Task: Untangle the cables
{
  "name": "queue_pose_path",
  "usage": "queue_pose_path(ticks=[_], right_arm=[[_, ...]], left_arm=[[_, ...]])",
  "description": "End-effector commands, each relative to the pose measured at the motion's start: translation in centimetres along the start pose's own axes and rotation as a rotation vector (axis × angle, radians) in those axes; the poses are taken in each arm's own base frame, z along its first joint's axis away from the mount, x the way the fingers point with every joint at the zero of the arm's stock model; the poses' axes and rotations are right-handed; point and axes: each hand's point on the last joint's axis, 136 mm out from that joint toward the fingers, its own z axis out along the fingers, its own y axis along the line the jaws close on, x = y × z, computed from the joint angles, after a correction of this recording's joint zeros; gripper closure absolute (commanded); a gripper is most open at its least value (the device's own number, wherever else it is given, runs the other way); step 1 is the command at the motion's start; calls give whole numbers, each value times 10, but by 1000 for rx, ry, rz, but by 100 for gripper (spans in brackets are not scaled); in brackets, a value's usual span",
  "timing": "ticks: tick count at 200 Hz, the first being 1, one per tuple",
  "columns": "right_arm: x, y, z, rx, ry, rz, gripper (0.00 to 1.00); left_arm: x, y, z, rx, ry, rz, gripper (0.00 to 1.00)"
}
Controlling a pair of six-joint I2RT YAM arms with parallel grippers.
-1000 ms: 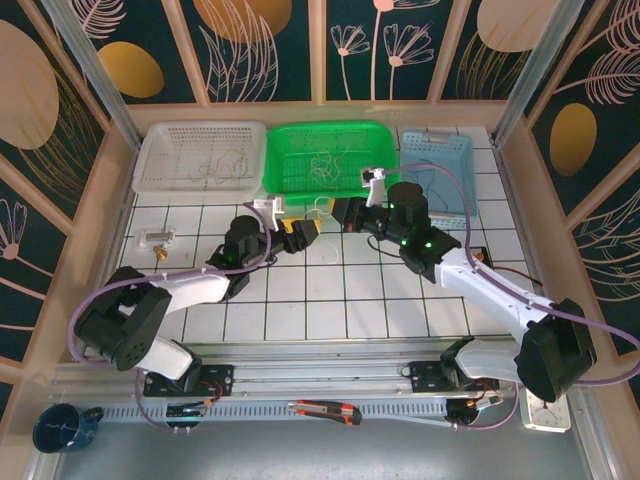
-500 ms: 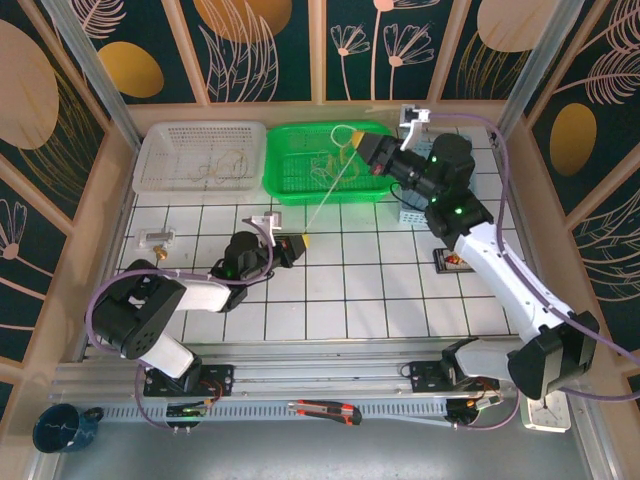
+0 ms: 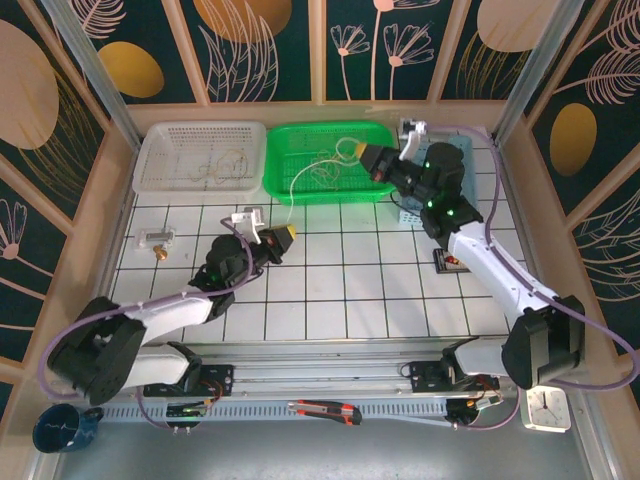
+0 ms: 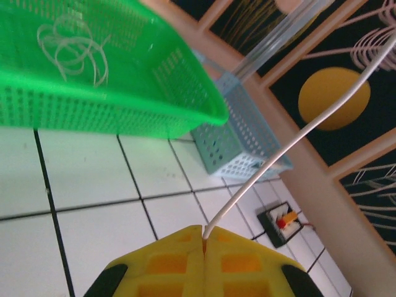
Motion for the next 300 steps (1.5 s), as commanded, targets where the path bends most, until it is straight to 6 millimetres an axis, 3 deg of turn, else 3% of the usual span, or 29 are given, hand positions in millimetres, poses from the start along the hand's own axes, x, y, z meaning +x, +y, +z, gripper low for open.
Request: queue_pose_path(ticks=[1,27,50,82,130,146,150,162,222,269,292,300], right_arm=[[34,-28,-13,67,17,33,90],[83,-65,-25,152,79,66,44],[104,-88,-36,232,98,41,33],[104,-81,-41,206,83,-36,31],[104,-7,-18,-49,101,-262,29],[111,12,-6,-118,118,-313,28],[111,16,-4,-131,116,-323,28],[114,24,4,-155,110,-353,28],[102,29,29,-184,39,-432,27],[97,13,54,-140,-1,-423,28],[106,1,67,-139,-1,-375,35],[111,-3,70,-143,1,-356,42]], left_arm=[[-45,-23,3,-10,-74,87,100],[-73,-57,16,55,-62,135,100],[-83,-76,30,103,-24,152,100],[-86,-91,46,150,30,154,100],[-88,-98,52,165,64,150,100],[-86,-98,53,167,76,141,100],[-96,-107,53,185,57,145,100],[-99,-111,54,196,55,139,100],[-118,-136,63,262,51,120,100],[-129,-151,70,303,45,100,100],[-134,-158,70,319,38,94,100],[-137,-161,70,325,31,91,100]])
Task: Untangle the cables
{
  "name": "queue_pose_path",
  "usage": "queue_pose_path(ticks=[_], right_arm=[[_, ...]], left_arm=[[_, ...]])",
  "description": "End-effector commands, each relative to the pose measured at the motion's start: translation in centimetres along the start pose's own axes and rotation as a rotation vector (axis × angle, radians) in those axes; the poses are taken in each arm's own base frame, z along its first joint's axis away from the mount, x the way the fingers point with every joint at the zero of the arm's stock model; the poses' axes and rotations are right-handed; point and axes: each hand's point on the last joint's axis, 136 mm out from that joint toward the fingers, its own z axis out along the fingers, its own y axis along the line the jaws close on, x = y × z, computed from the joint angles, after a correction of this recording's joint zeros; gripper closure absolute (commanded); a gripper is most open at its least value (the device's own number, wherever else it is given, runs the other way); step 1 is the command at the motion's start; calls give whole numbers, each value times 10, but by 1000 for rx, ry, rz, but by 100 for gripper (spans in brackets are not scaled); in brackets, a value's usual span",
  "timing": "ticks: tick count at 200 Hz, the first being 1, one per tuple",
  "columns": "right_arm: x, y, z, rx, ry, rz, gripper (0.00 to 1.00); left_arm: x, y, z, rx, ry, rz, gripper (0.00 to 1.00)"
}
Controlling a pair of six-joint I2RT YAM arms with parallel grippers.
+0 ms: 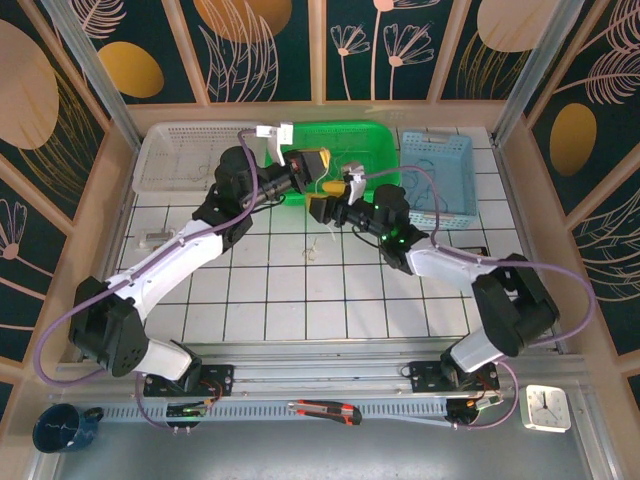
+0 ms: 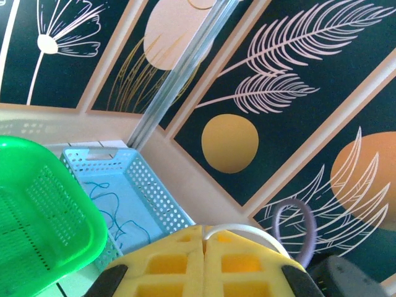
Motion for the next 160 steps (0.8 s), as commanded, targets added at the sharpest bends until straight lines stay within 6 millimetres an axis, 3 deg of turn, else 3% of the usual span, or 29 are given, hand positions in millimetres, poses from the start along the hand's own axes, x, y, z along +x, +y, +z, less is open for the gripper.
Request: queue_pose_path(ticks=[1,17,34,88,118,160], right_arm=[[-13,0,11,-16,-88,18,43],[5,-7,14,-1,-80,56,64],[24,-15,14,25,-73,95,74],[97,-47,-18,139,-34,255,81],[124,-54,-37,173,-14,320,82],[142,-56,-58,197,0,371,81]], left_arm=[[-14,-17,3,51,-18,-13,100],[-25,-23,4,65,-43,-15,100],[-43,-32,5,74,-86,-3,100],[-129,-64,17,65,-216,106,100],[-173,-71,27,58,-253,146,100],[-170,-30,68,-50,-180,203,100]])
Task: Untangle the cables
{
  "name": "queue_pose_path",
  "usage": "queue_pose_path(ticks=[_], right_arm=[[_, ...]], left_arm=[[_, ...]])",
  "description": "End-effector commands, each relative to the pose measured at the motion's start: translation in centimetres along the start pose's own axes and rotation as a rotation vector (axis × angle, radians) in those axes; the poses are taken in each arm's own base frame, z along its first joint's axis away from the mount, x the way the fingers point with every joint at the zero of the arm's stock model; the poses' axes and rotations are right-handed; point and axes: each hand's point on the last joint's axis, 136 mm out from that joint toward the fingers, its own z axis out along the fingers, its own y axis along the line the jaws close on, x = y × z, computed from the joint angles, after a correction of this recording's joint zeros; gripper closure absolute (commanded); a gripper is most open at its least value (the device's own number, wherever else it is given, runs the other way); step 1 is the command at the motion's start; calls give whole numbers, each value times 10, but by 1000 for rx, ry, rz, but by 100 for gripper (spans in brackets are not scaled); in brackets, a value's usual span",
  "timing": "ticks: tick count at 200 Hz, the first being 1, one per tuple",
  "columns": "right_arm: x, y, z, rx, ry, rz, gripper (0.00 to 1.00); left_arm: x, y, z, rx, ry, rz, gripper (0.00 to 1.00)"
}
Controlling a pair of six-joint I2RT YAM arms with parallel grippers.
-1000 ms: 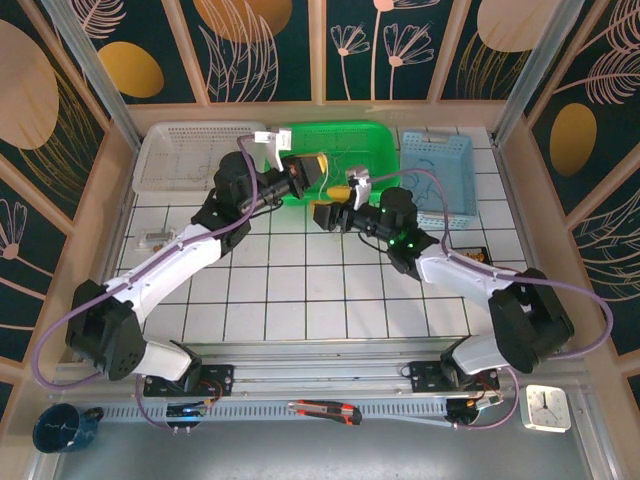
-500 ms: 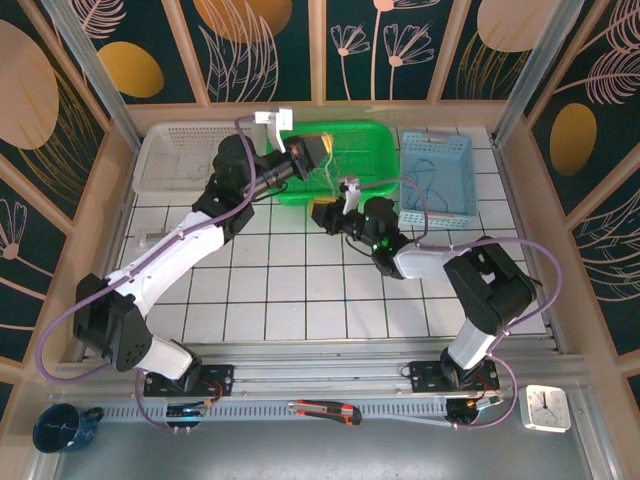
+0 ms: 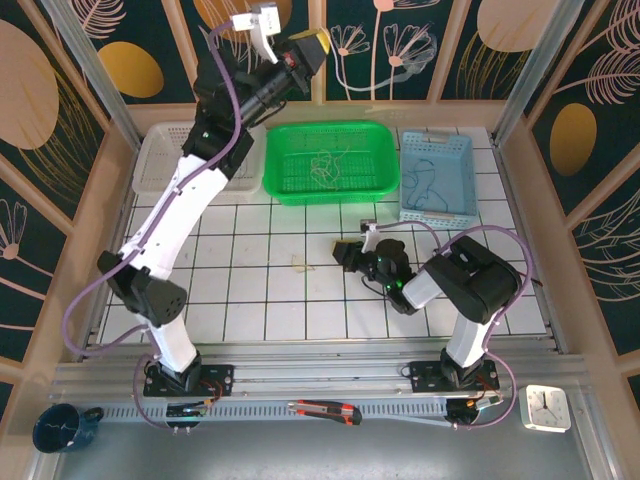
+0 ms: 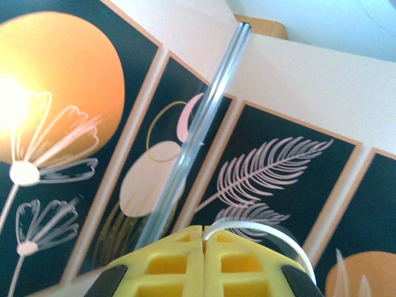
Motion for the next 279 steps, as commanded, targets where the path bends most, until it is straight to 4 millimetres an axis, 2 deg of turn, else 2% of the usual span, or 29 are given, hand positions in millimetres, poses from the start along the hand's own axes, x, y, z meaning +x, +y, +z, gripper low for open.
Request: queue_pose_path(ticks=[1,28,53,95,114,134,159,161,164,173,177,197,216,236,252,260,264,279], right_arm=[[-14,8,-8,-30,-83,25,81],[-14,11,-17,-27,-74,18,79],[-22,18,-27,-20,-79,-1,77],[-36,31,-41,-7,-80,-37,72],[-42,36,-45,5,-70,-62,70],[-48,40,-48,22,-64,-88,69],[-54,43,-49,37,-56,-113,66],[-55,43,-49,38,-58,-115,65],[-55,43,-49,40,-54,-117,64],[-56,44,-47,46,-45,-122,60],[-55,44,-47,48,-37,-124,58],[-55,45,-44,54,-10,-134,52],[-57,46,-44,65,-2,-139,50],[-63,46,-44,83,-1,-137,49],[-72,47,-46,102,-13,-126,46],[-76,47,-47,108,-15,-121,46],[-78,47,-47,110,-19,-118,45],[-83,50,-48,111,-20,-108,44]], left_arm=[[42,42,15,-110,130,25,100],[75,78,24,-191,193,50,100],[107,119,29,-270,240,81,100],[176,198,32,-393,348,106,100],[197,227,30,-431,384,103,100],[215,249,27,-464,420,101,100],[235,263,20,-497,468,108,100],[236,264,19,-502,470,108,100],[237,266,18,-509,474,110,92],[238,267,14,-525,486,118,55],[239,267,12,-530,492,121,43],[227,257,1,-540,494,147,3],[206,234,-15,-536,484,162,1],[200,208,-49,-534,490,125,1],[213,191,-88,-545,526,62,1],[229,190,-112,-571,558,20,1],[228,182,-123,-572,557,6,1],[261,177,-169,-612,620,-69,3]])
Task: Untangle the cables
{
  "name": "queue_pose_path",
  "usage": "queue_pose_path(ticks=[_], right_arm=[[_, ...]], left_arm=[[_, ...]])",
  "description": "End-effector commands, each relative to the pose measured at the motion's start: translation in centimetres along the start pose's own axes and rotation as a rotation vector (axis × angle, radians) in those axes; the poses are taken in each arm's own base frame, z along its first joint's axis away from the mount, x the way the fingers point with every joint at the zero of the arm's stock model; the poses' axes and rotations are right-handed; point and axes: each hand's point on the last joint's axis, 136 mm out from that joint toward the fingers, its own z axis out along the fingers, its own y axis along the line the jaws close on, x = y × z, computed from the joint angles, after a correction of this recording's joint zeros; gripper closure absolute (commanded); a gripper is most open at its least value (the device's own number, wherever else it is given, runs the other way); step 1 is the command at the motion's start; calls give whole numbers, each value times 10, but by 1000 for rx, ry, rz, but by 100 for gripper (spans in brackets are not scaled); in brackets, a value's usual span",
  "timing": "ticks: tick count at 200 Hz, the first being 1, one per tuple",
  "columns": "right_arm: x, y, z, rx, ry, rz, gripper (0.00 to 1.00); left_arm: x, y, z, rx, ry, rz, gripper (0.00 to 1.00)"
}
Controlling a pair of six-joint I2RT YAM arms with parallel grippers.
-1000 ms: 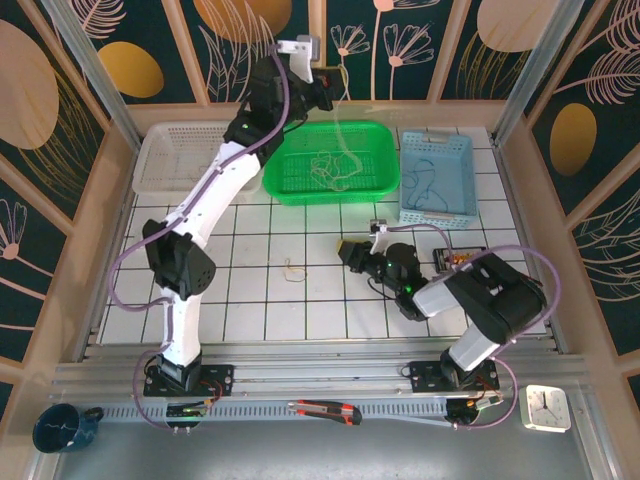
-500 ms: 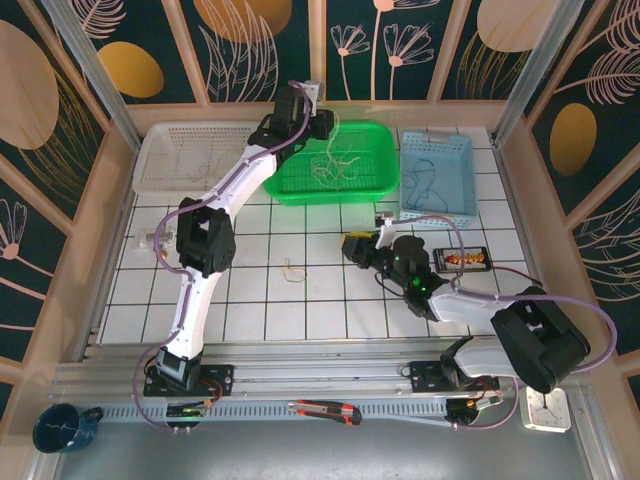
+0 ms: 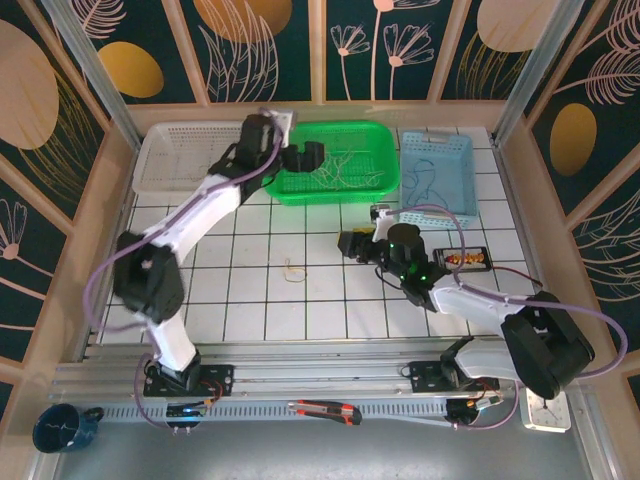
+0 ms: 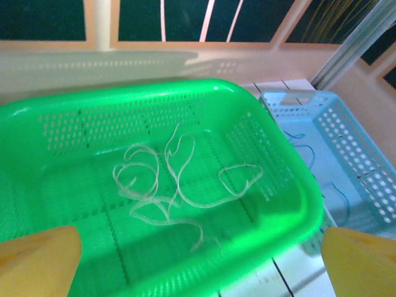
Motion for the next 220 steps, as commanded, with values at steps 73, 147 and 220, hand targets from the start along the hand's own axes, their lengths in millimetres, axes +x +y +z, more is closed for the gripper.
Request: queue_pose_path(ticks=[73,147,220], right_arm=[[-31,7,-11,39,-32,12,39],[-32,5,-19,54,-43,19,38],[-36,4,-20,69,-48,4,38]], left_arm=[[224,52,-39,-207,406,-66,12],[264,59,-24,-226,493,-42,32],[290,52,-26,-194,534,-64,75]])
